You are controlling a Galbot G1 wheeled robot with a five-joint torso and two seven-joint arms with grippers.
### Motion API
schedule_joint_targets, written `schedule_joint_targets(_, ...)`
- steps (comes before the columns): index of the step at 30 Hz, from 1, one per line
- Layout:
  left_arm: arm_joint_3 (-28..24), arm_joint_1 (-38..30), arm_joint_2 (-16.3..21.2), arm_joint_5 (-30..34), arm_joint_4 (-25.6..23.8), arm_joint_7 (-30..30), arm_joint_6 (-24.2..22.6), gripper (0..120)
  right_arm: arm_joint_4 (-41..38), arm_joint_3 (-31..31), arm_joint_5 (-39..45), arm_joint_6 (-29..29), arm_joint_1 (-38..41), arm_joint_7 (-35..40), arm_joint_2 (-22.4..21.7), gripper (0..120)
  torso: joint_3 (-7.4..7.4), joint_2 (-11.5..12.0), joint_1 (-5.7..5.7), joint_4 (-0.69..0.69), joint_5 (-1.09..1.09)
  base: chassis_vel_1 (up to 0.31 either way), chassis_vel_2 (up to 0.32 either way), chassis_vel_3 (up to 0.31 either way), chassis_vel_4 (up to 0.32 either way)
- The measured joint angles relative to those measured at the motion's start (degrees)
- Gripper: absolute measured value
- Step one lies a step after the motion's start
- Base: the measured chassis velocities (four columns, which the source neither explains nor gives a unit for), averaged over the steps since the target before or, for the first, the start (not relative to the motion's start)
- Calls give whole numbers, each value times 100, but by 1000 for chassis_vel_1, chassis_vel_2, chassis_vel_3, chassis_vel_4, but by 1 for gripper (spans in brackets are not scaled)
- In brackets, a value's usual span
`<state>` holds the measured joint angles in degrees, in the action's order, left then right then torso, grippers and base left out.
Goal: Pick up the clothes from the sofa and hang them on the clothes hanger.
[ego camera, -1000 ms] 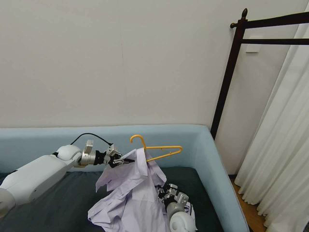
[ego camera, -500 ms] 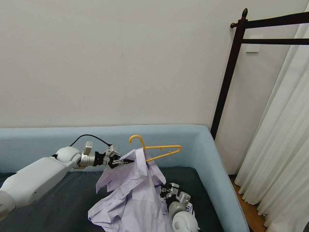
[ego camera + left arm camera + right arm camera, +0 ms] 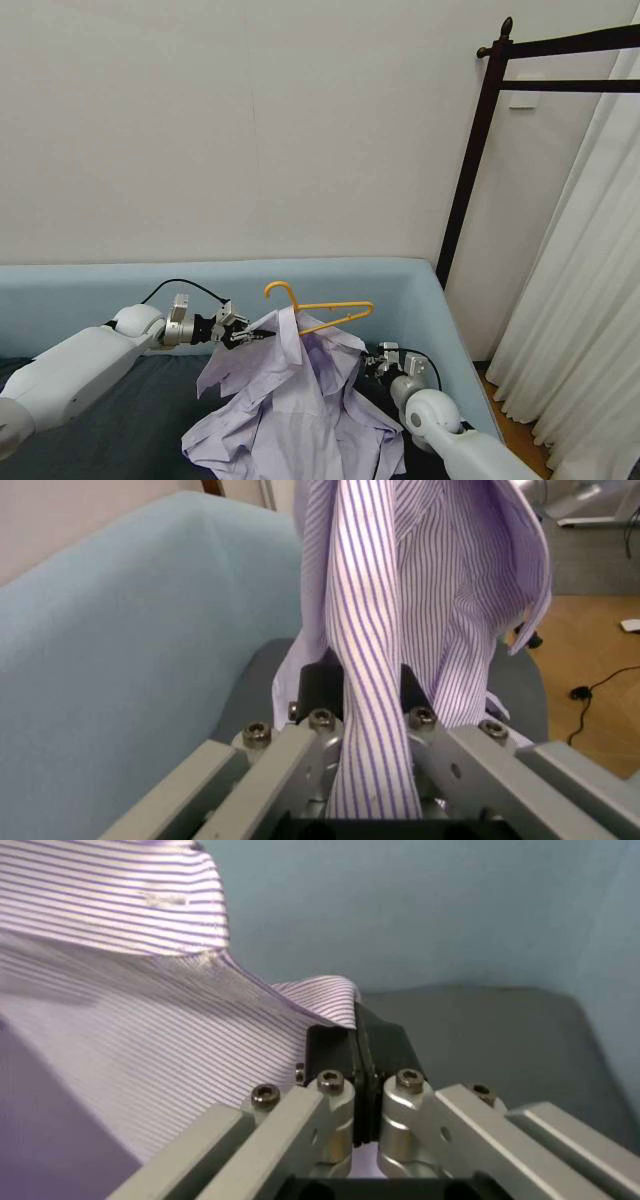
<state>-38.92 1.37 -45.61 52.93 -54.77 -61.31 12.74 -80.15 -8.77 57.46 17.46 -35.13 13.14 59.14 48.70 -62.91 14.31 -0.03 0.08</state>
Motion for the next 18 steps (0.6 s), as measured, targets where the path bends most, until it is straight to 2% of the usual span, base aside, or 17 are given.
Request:
schedule_joint_targets(10,329,216,87,-245,-29,-215,94,1,71,-166,237,109,740,121,-338,0,0,0,0,2,-3,0,0,0,0)
schedule_joint_targets(18,416,221,84,-538,48,-292,128,1,-414,-170,-47,122,981,139,-697,0,0,0,0,2,-2,0,0,0,0)
